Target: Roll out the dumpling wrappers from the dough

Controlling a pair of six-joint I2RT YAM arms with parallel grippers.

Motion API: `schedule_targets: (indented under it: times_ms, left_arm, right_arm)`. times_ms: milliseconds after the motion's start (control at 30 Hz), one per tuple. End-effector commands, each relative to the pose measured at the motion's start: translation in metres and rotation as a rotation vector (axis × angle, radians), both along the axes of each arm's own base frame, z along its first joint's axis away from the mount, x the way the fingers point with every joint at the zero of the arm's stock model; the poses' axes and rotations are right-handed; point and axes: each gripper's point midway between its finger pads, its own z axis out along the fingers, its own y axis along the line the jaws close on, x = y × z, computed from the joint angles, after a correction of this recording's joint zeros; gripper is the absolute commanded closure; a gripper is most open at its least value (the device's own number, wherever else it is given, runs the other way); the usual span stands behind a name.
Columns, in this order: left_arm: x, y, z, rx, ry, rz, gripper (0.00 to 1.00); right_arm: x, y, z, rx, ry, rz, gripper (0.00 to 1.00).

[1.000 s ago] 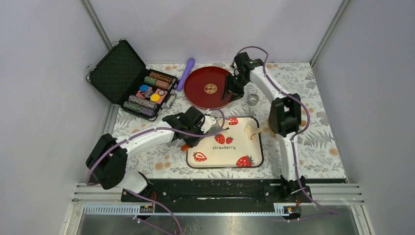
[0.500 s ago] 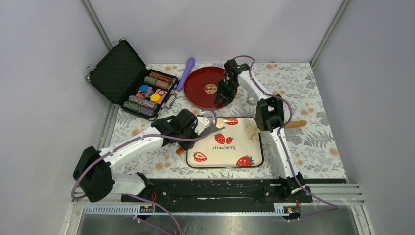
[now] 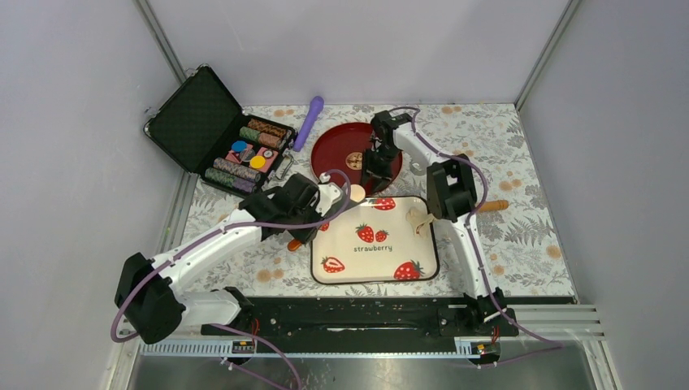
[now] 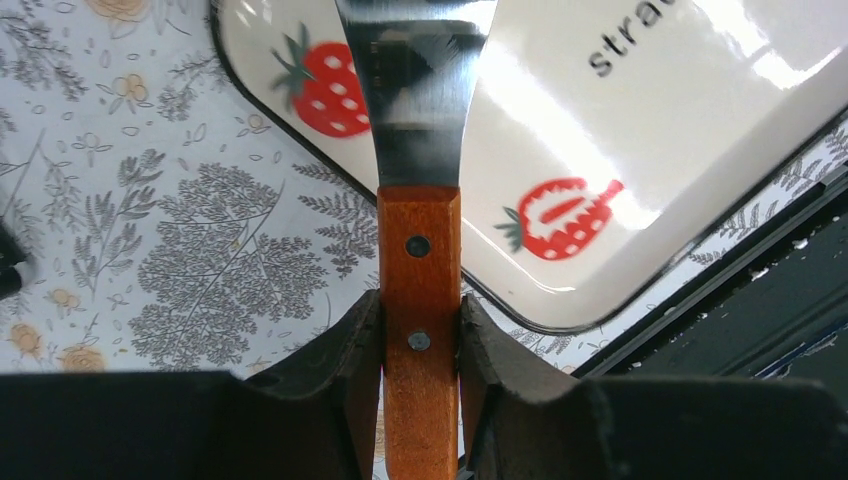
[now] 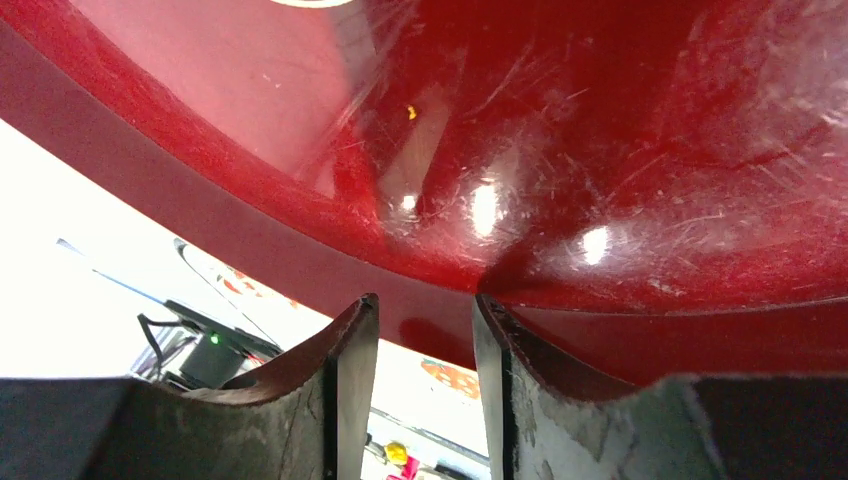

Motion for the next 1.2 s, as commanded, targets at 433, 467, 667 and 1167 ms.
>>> schedule_targets:
  times_ms: [433, 467, 667, 1167]
  left_arm:
    - [0.032, -0.007, 0.035, -0.041, -0.101, 0.062, 1.00]
    - [0.032, -0.007, 0.034, -0.039, -0.097, 0.063, 1.00]
    - [0.037, -0.014, 0.022, -0.018, -0.058, 0.049, 1.00]
    - [0.089, -0.053, -0.009, 0.022, 0.015, 0.019, 1.00]
  right_arm:
    - [-0.066, -0.036, 0.052, -0.012, -0.080, 0.042, 0.50]
    - [-0.064, -0.037, 0.056, -0.014, -0.108, 0.036, 0.50]
    - [-0.057, -0.042, 0.095, 0.002, -0.250, 0.017, 0.50]
    - [-0.036, -0.019, 0.123, 0.150, -0.287, -0.020, 0.64]
